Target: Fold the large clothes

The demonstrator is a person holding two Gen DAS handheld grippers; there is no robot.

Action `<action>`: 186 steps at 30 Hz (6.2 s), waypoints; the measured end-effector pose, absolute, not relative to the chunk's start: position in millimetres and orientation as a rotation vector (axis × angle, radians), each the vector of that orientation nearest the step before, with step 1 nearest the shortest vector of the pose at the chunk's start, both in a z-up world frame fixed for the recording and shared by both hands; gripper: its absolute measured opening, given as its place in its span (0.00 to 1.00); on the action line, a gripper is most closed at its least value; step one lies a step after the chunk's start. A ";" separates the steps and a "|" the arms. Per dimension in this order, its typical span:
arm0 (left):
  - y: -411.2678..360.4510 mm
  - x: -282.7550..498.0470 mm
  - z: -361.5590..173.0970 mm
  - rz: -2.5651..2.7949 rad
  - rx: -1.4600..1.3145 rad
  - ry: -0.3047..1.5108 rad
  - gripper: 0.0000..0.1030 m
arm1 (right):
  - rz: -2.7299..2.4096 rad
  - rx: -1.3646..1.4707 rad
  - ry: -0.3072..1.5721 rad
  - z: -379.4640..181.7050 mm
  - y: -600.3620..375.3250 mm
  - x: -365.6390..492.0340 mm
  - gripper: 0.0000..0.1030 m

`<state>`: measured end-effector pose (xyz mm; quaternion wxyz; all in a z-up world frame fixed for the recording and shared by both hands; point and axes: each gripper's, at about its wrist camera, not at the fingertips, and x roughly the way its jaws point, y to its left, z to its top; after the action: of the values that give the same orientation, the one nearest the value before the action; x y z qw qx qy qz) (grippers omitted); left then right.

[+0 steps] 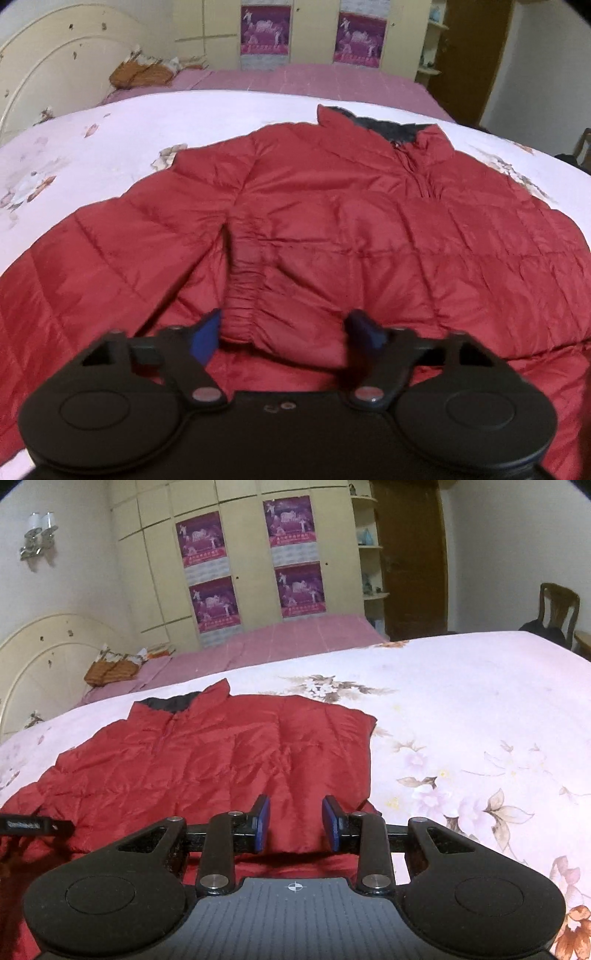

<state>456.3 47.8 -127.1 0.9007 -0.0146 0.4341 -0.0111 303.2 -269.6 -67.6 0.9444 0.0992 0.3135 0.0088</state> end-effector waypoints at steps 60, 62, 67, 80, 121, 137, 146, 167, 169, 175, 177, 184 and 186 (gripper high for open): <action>19.8 482.0 -111.9 -0.158 0.116 0.745 0.69 | 0.060 -0.021 0.687 -100.9 -295.5 455.4 0.00; 17.2 484.7 -127.3 -0.147 0.123 0.797 0.70 | 0.083 -0.035 0.721 -108.1 -287.9 448.5 0.00; 20.3 487.1 -138.9 -0.139 0.105 0.805 0.75 | 0.061 -0.125 0.768 -130.9 -273.9 448.6 0.00; 25.5 462.5 -123.5 -0.188 0.114 0.799 0.70 | 0.047 -0.128 0.766 -108.1 -264.0 404.7 0.00; 293.8 197.6 -140.9 0.527 -0.953 0.438 0.64 | 0.045 0.010 0.720 -88.7 -211.9 355.1 0.79; 286.8 303.6 -64.8 0.381 -0.607 0.351 0.06 | -0.032 0.110 0.676 -74.7 -231.8 361.8 0.79; 81.1 399.5 -59.5 -0.053 -0.203 0.543 0.06 | -0.055 0.200 0.654 -70.8 -255.1 365.9 0.79; -121.8 429.9 -114.9 -0.411 0.145 0.766 0.23 | -0.093 0.380 0.658 -75.1 -344.8 359.5 0.79; -119.5 429.5 -111.4 -0.446 0.105 0.777 0.49 | -0.079 0.415 0.661 -74.6 -350.4 359.3 0.79; -50.8 397.8 -82.5 -0.384 -0.029 0.671 0.53 | 0.033 0.515 0.669 -70.9 -343.8 370.7 0.79; -5.4 396.8 -81.3 -0.238 -0.031 0.642 0.48 | 0.086 0.531 0.677 -71.4 -334.5 378.4 0.79; 89.1 427.8 -104.6 -0.054 -0.093 0.711 0.48 | 0.192 0.544 0.783 -93.9 -292.0 409.4 0.49; 92.4 428.7 -110.8 -0.061 -0.082 0.723 0.48 | 0.197 0.548 0.792 -98.1 -286.3 410.0 0.30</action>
<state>428.7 92.4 -110.8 0.9341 -0.0402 0.3534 -0.0299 410.0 -286.3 -98.1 0.8815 0.2633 0.3804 0.0944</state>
